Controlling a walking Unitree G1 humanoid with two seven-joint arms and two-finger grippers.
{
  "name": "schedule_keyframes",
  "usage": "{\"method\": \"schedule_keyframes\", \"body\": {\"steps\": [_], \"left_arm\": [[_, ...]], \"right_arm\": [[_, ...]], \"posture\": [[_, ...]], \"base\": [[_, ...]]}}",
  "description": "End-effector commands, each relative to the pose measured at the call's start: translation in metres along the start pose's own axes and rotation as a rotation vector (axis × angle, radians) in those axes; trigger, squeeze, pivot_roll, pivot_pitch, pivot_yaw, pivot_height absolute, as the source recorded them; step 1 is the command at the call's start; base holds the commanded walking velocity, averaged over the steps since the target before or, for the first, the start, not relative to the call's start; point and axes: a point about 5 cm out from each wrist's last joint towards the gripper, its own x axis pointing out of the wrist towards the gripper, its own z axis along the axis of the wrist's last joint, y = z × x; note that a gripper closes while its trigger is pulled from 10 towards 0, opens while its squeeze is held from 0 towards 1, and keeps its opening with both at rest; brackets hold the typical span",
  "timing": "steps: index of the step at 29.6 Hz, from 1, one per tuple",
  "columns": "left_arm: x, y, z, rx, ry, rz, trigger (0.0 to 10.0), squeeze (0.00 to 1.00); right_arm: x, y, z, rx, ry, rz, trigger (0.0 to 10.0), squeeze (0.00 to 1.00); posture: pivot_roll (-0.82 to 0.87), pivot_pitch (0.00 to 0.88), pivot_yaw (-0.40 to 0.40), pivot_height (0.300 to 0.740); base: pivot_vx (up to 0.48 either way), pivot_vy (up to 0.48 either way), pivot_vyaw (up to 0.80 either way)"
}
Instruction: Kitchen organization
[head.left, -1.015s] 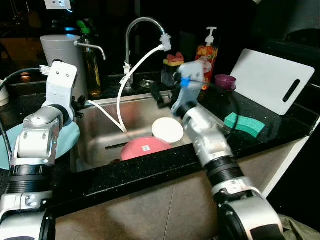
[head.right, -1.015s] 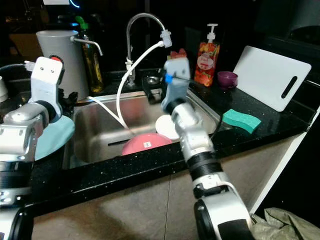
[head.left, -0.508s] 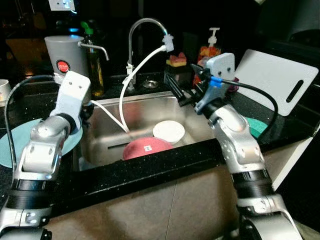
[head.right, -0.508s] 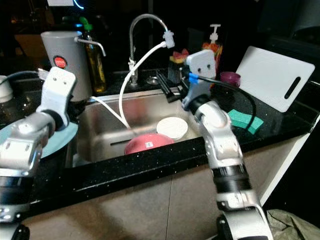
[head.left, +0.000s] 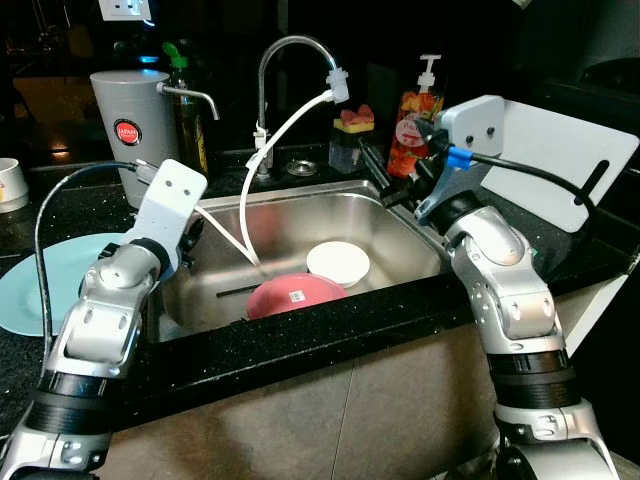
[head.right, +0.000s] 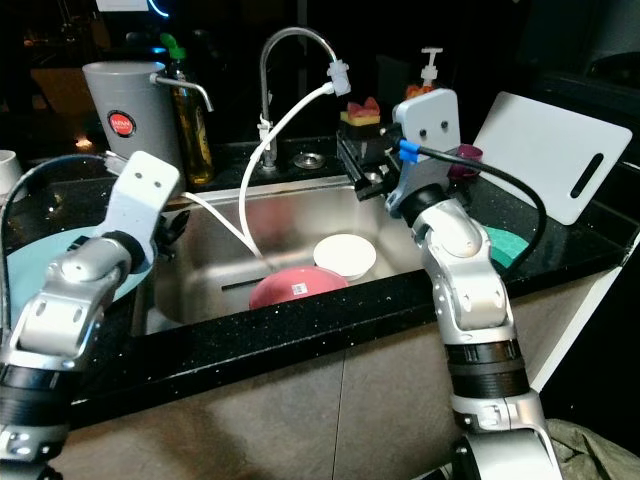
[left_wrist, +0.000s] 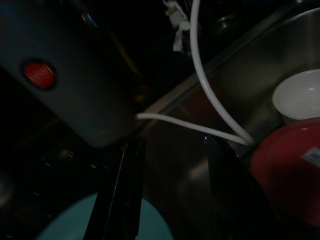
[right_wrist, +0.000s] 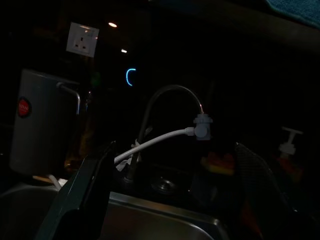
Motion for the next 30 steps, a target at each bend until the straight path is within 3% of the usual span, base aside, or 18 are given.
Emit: {"method": "schedule_keyframes", "body": {"steps": [1, 14, 20, 24, 30], "left_arm": [[-0.002, 0.002, 0.0, 0.048, -0.013, 0.019, 10.0, 0.0], [-0.006, 0.004, 0.003, 0.15, -0.062, 0.041, 10.0, 0.0], [-0.007, 0.003, 0.004, 0.142, -0.072, 0.038, 10.0, 0.0], [-0.006, 0.001, 0.008, 0.074, -0.095, 0.034, 10.0, 0.0], [-0.003, 0.002, 0.01, 0.04, -0.105, 0.041, 10.0, 0.0]], "right_arm": [[-0.002, -0.004, 0.004, -0.017, 0.006, -0.022, 10.0, 0.0], [-0.01, -0.004, -0.005, -0.007, 0.053, -0.07, 10.0, 0.0], [-0.011, -0.005, -0.008, -0.004, 0.063, -0.079, 10.0, 0.0], [-0.012, -0.004, -0.011, 0.004, 0.074, -0.091, 10.0, 0.0], [-0.014, -0.007, -0.013, 0.007, 0.084, -0.112, 10.0, 0.0]], "posture": [[0.12, 0.065, -0.035, 0.74], [0.12, 0.067, -0.025, 0.74], [0.12, 0.062, -0.025, 0.74], [0.13, 0.053, -0.017, 0.74], [0.12, 0.051, -0.017, 0.74]], "base": [[0.0, 0.0, 0.0], [0.0, 0.0, 0.0], [0.0, 0.0, 0.0], [0.0, 0.0, 0.0], [0.0, 0.0, 0.0]]}}
